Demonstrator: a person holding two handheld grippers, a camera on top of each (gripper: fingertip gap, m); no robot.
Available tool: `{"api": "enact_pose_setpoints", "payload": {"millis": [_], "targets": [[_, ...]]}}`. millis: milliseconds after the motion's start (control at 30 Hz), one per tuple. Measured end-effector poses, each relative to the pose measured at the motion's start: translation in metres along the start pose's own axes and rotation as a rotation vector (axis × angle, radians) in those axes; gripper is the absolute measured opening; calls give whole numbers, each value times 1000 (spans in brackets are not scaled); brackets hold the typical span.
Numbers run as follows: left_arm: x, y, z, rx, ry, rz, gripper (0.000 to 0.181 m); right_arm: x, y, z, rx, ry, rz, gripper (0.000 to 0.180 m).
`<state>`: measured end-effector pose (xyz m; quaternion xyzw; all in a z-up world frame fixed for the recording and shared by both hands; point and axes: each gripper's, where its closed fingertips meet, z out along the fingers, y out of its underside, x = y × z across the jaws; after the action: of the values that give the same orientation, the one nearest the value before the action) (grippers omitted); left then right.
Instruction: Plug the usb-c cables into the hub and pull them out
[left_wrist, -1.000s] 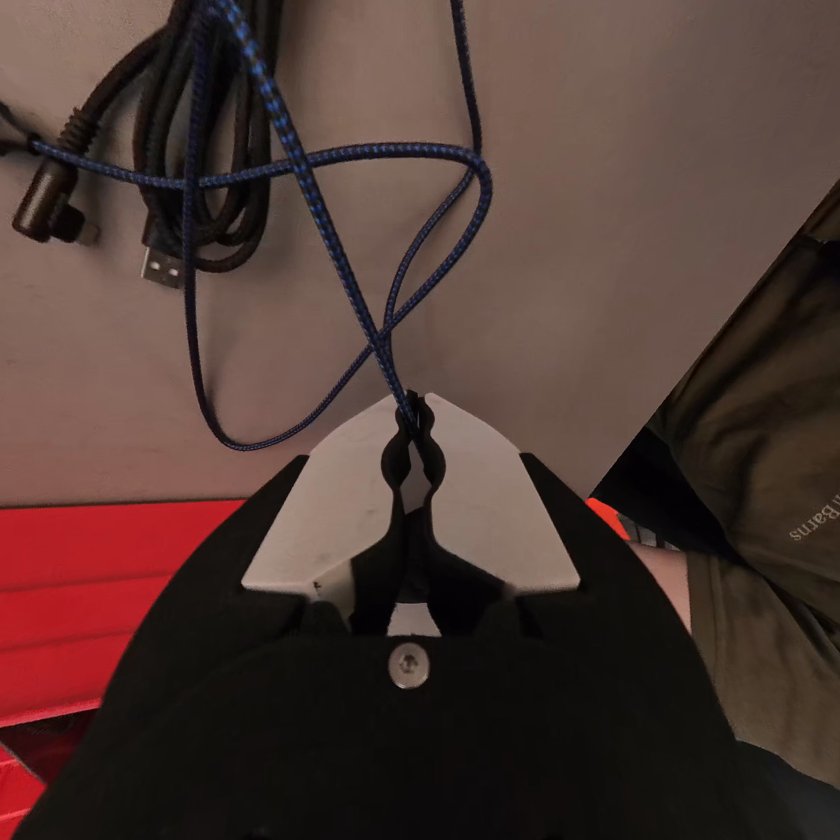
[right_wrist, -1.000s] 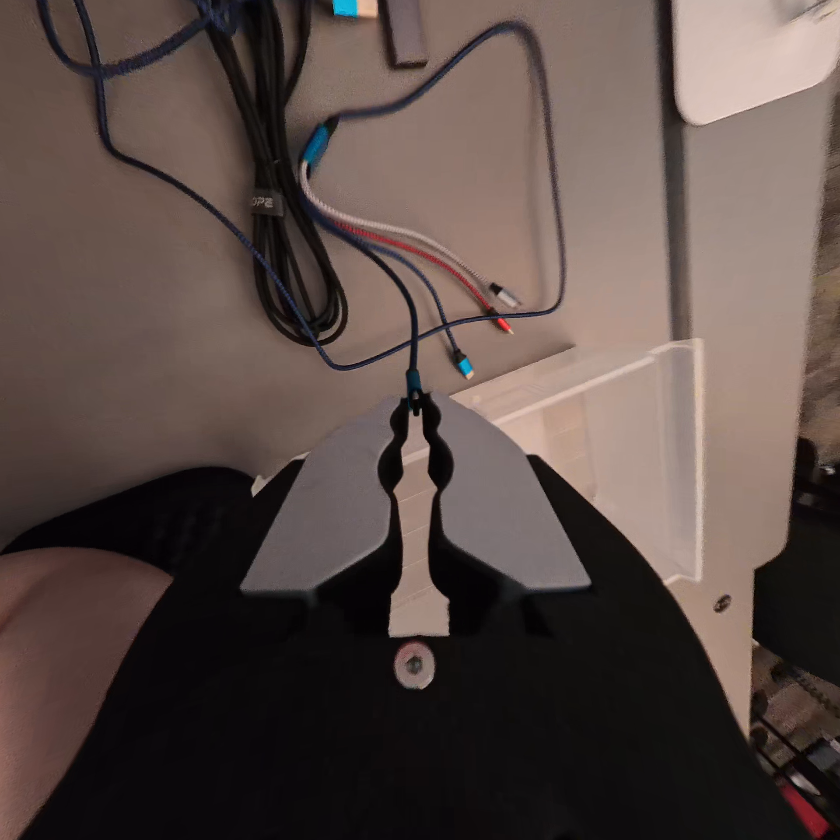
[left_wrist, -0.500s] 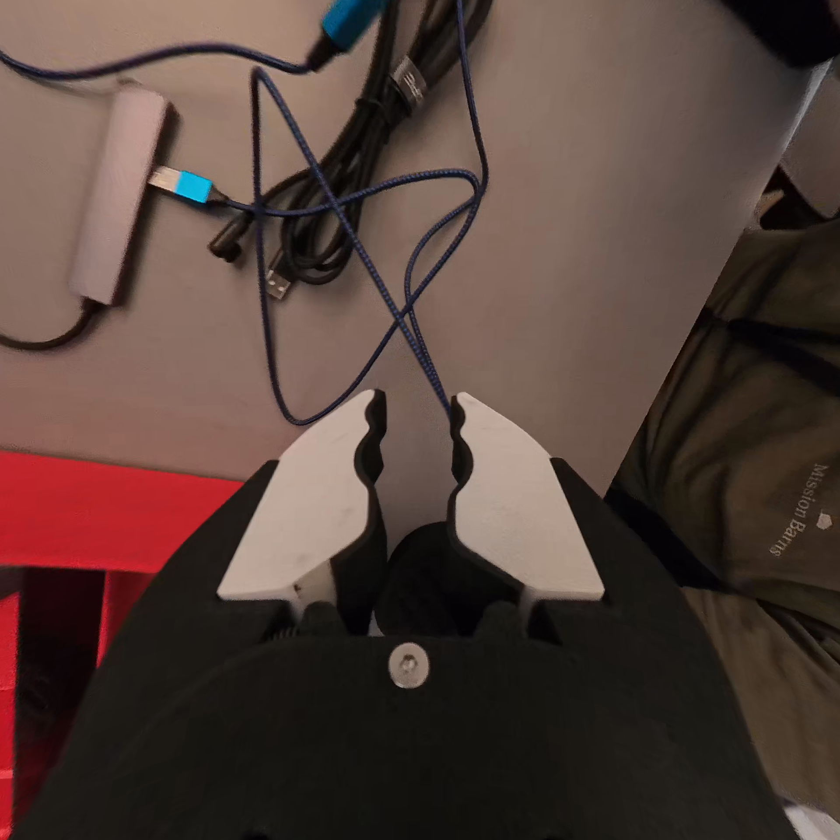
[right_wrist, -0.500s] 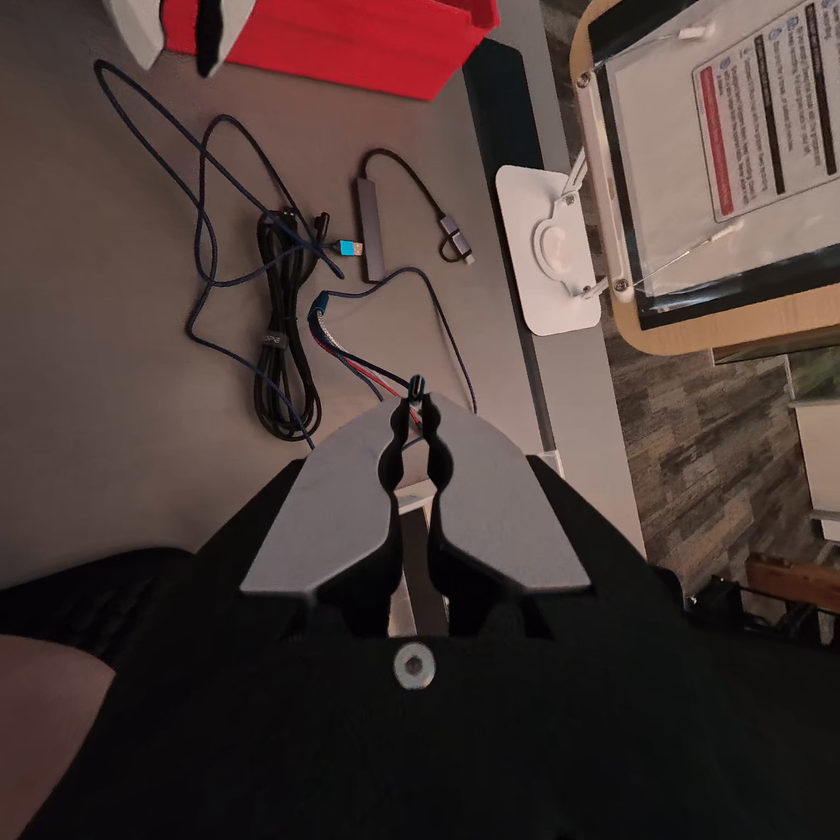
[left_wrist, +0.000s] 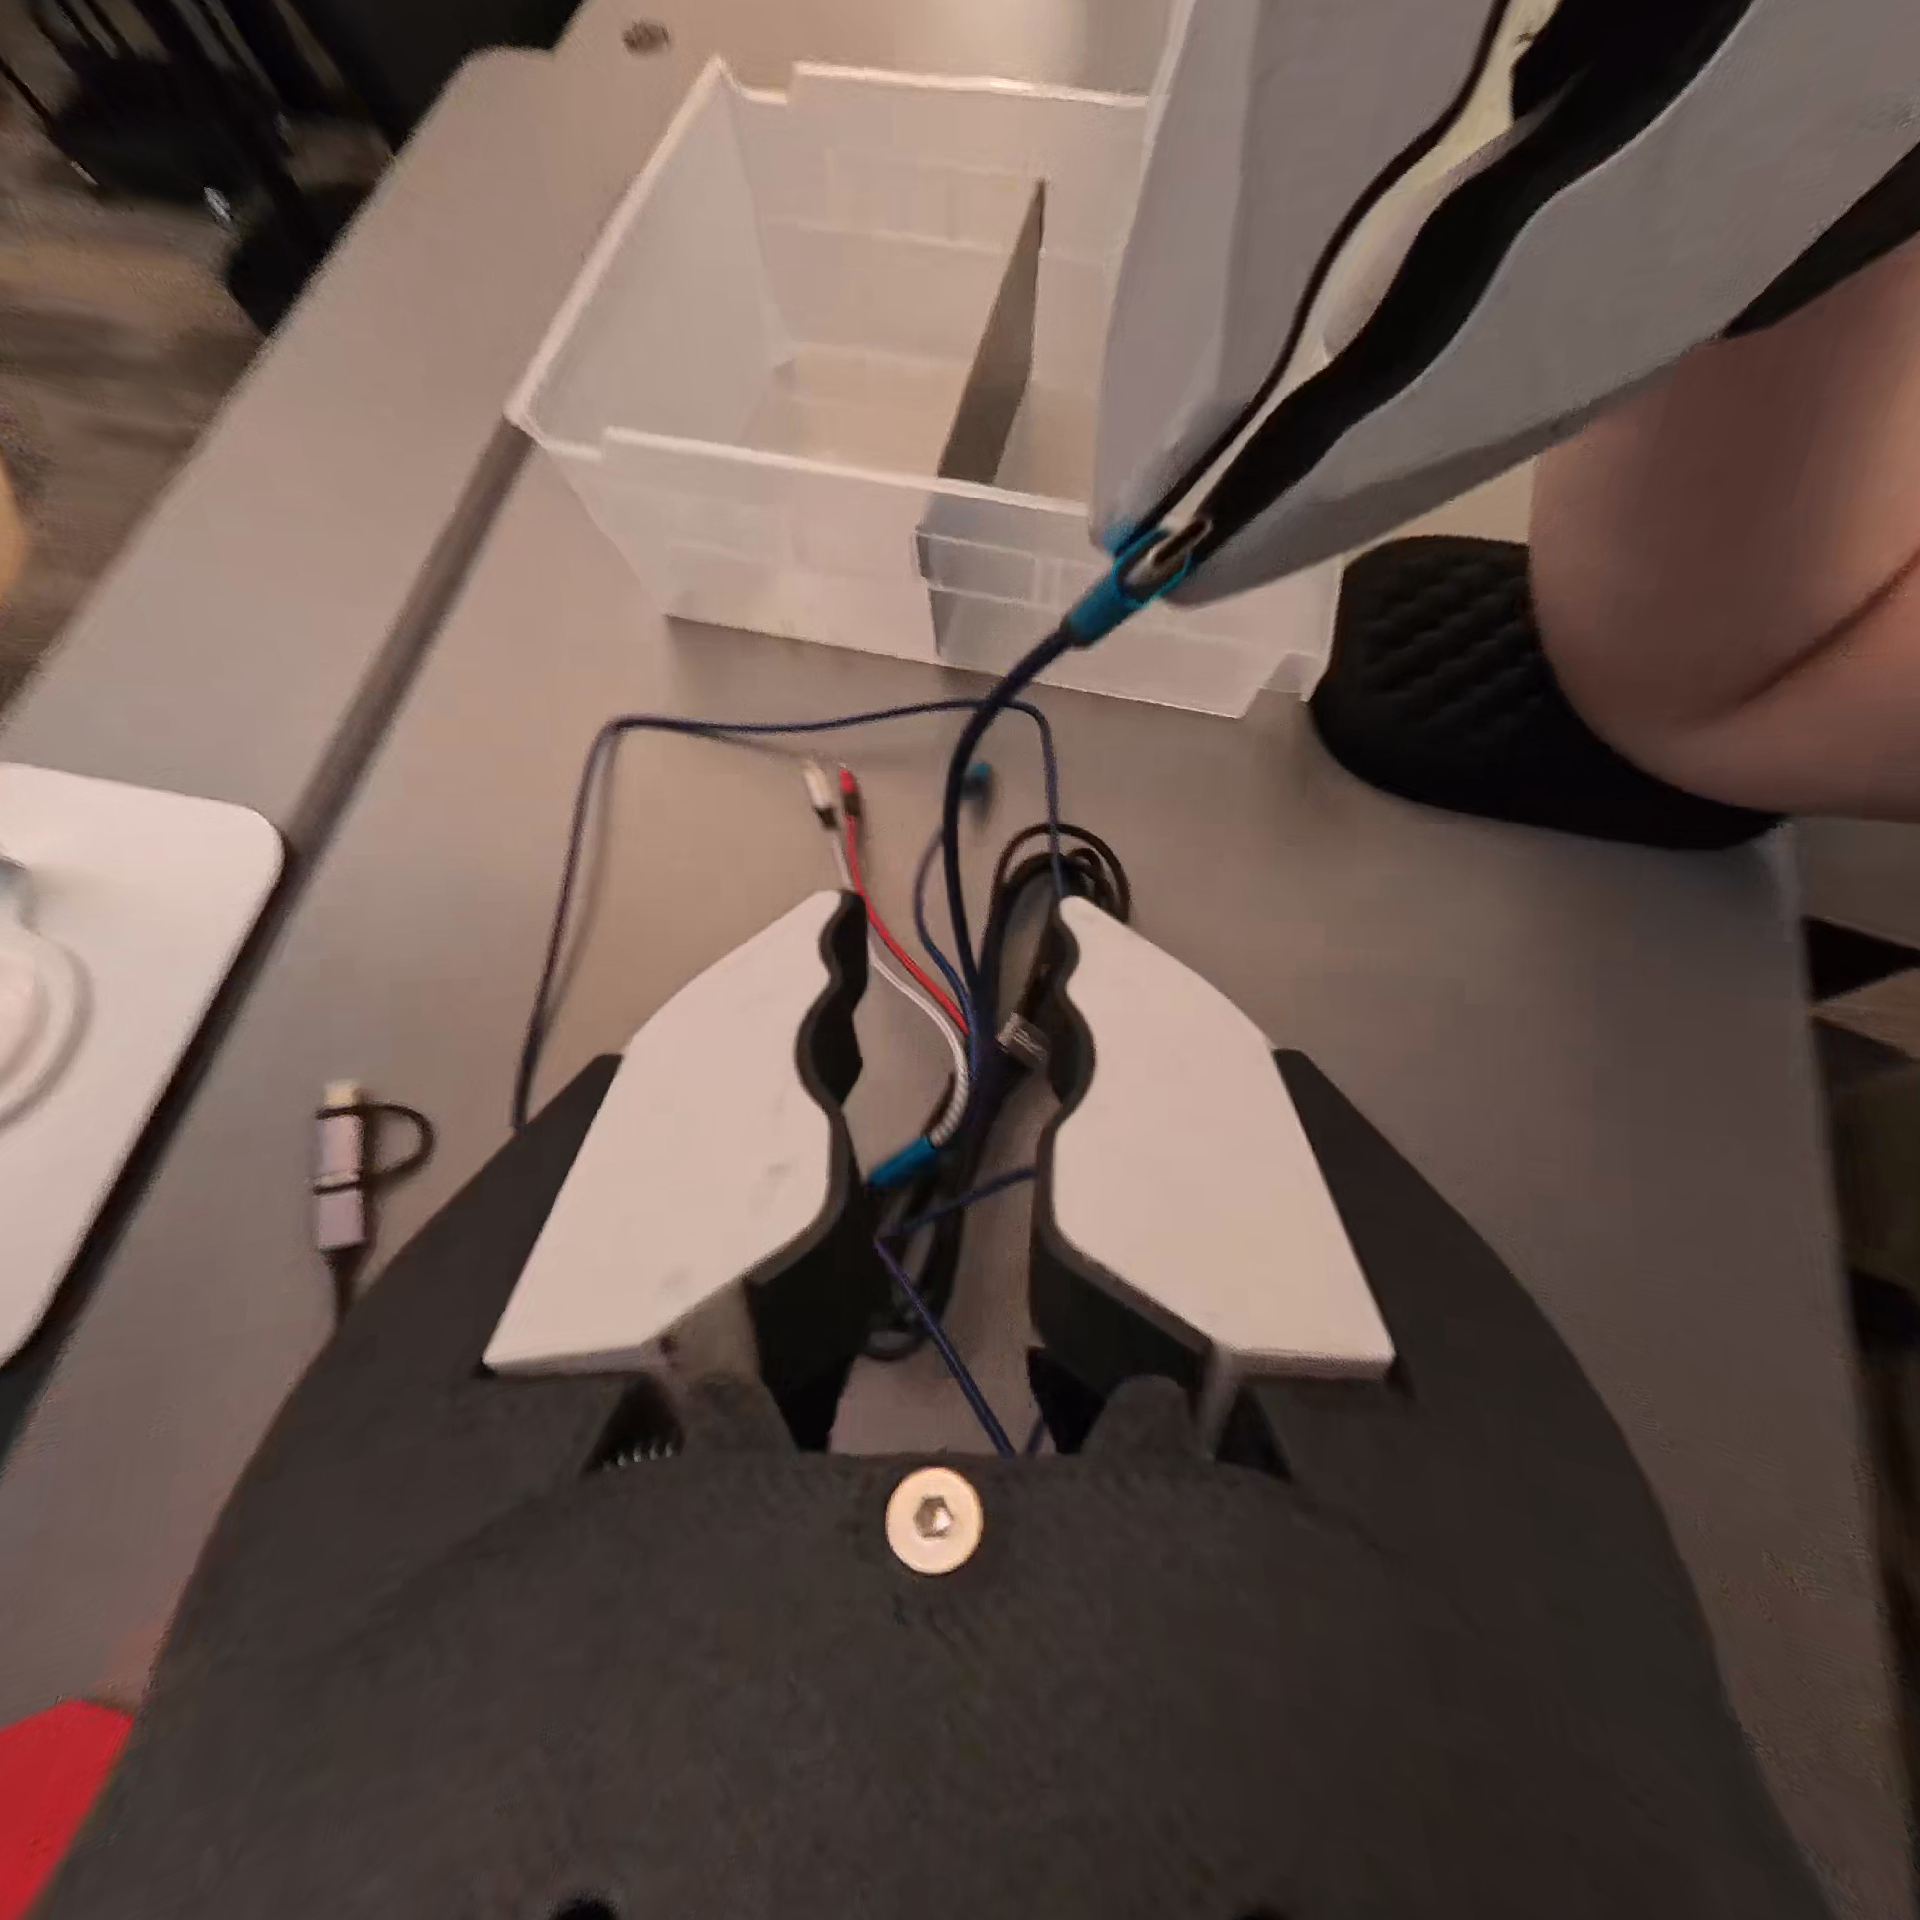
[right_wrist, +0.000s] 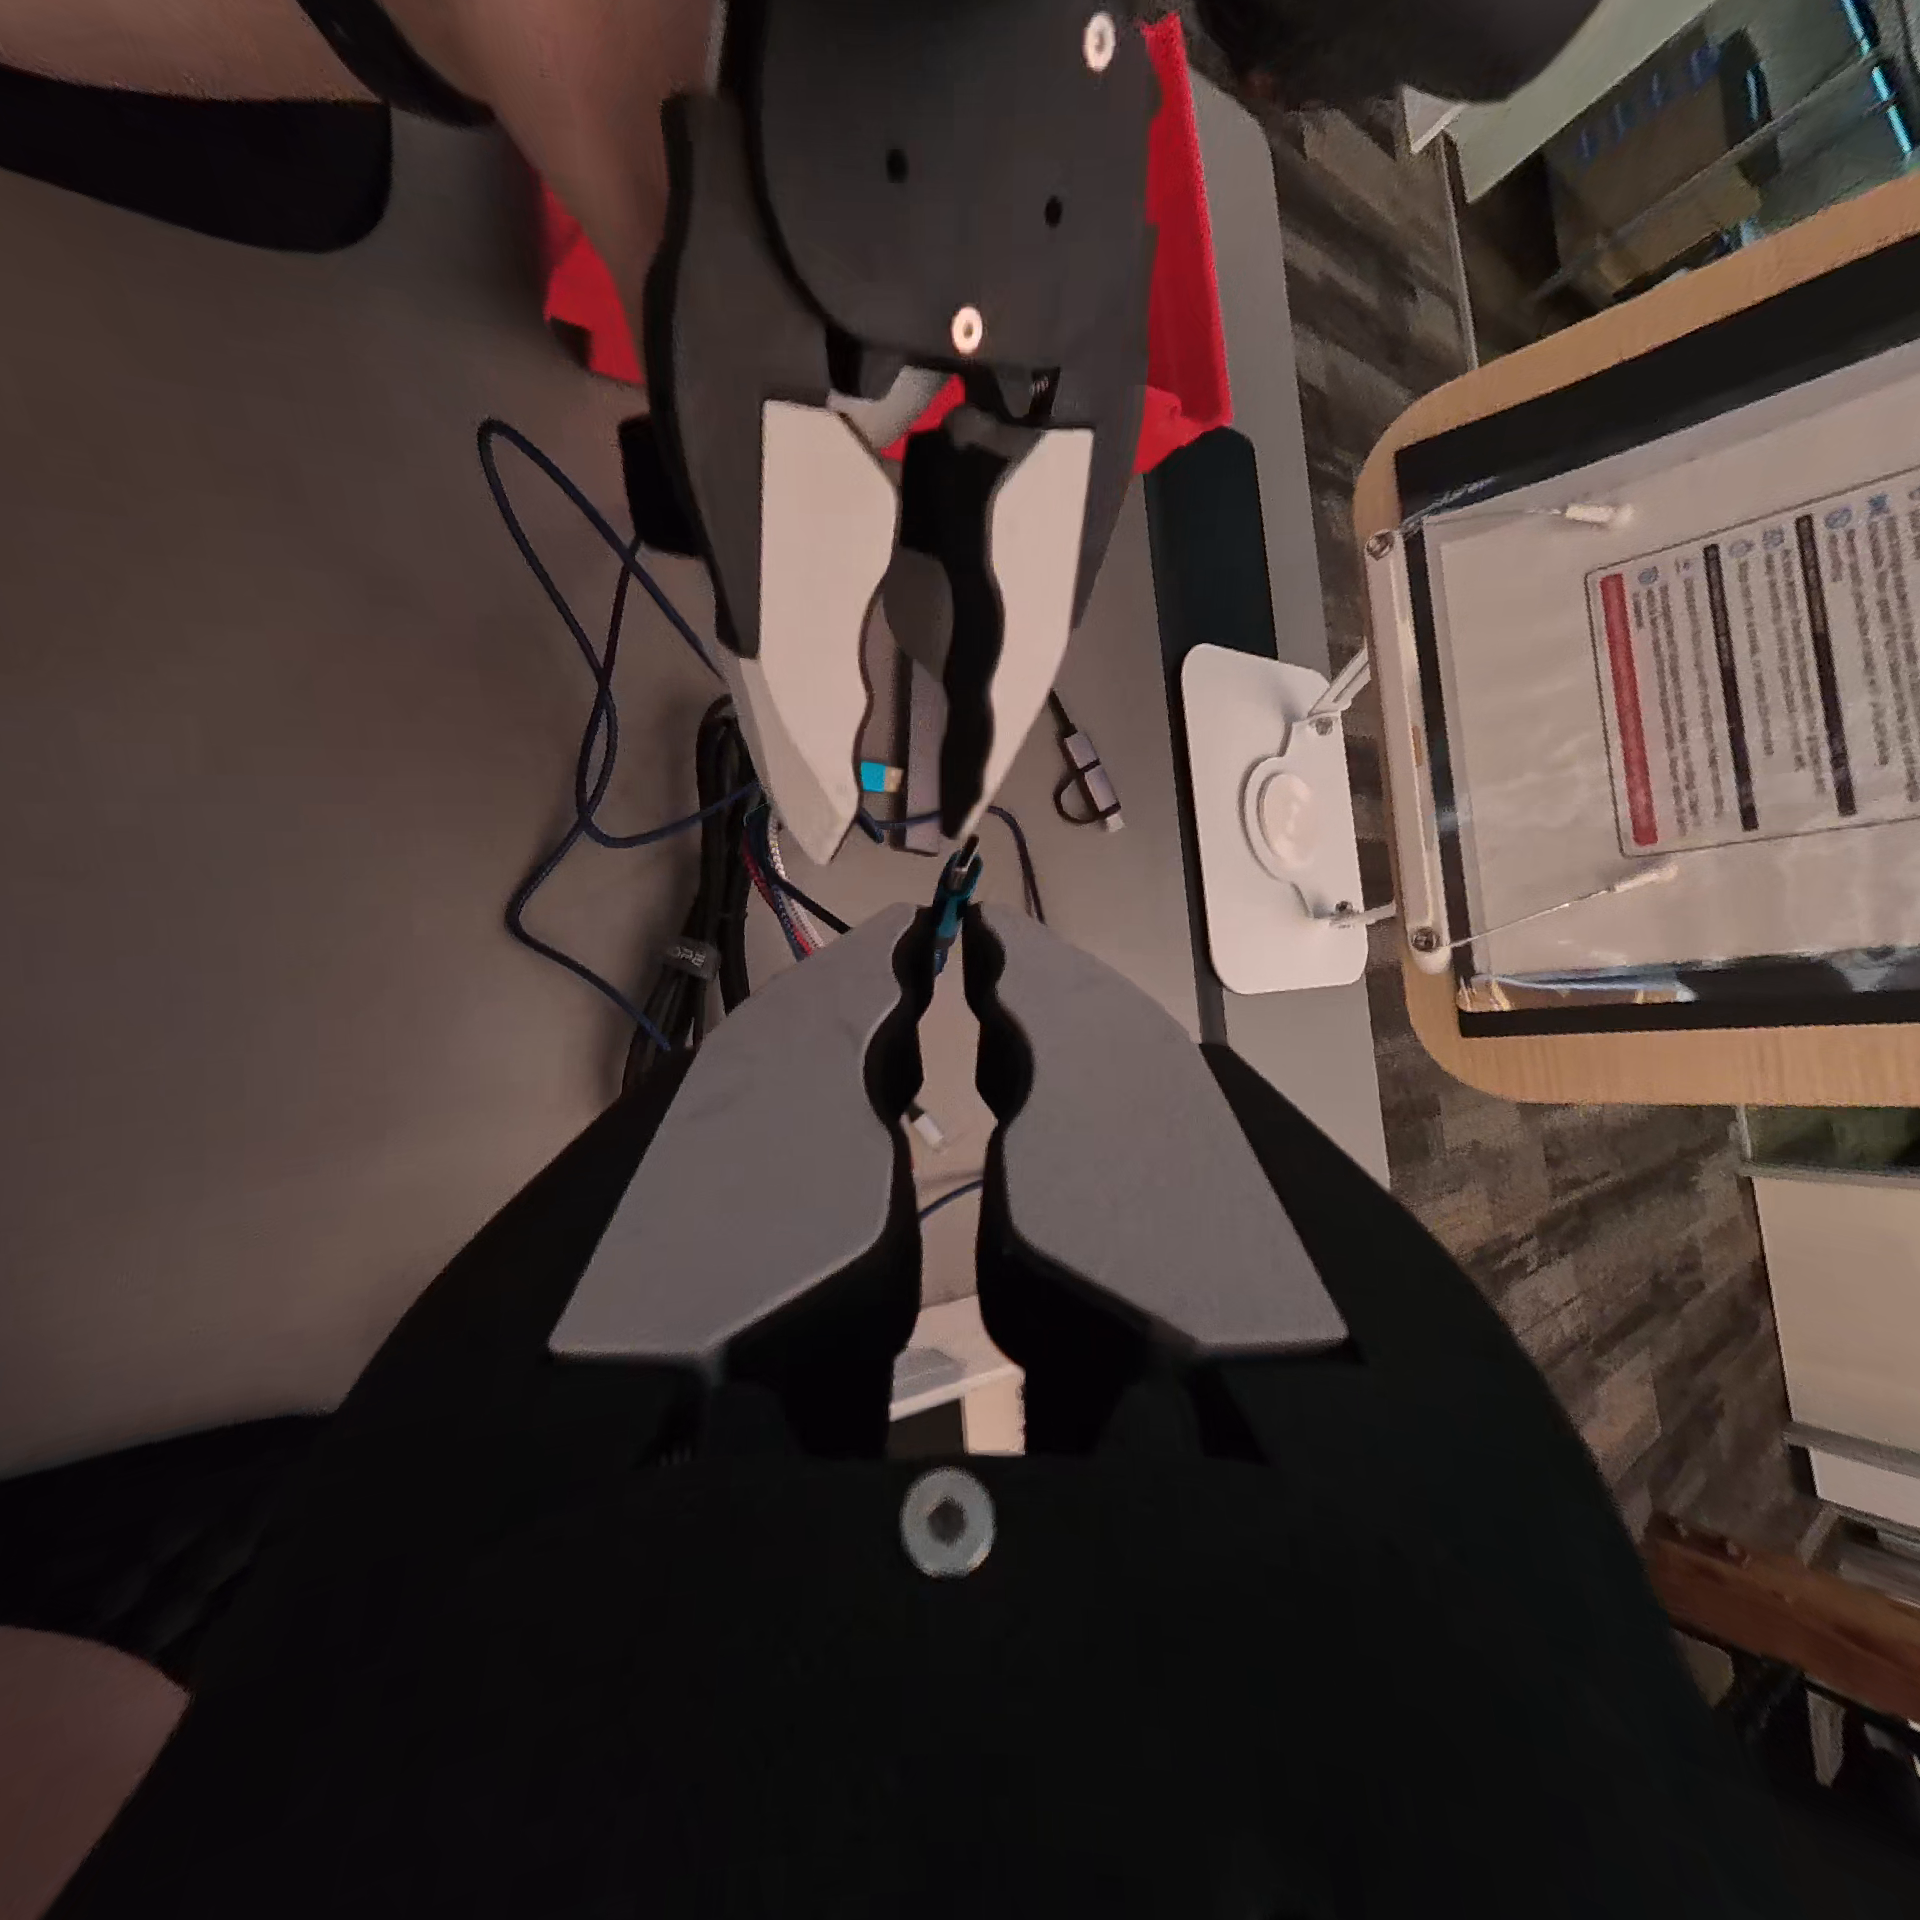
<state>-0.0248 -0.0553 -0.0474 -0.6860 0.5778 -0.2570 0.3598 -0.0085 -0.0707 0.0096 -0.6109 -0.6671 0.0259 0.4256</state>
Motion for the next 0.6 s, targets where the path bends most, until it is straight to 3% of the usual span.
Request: {"api": "enact_pose_setpoints", "payload": {"millis": [33,167,467,600], "targets": [[0,-2,0,18,-15,24,37,0,-2,1,5,2,-5,6],[7,-10,1,72,6,72,45,-3,-10,8,34,-22,-11,5],[19,-18,4,121,38,93,30,-10,-19,16,58,-50,-28,5],[15,-23,1,161,-4,118,6,-12,-24,17,90,-68,-27,5]]}}
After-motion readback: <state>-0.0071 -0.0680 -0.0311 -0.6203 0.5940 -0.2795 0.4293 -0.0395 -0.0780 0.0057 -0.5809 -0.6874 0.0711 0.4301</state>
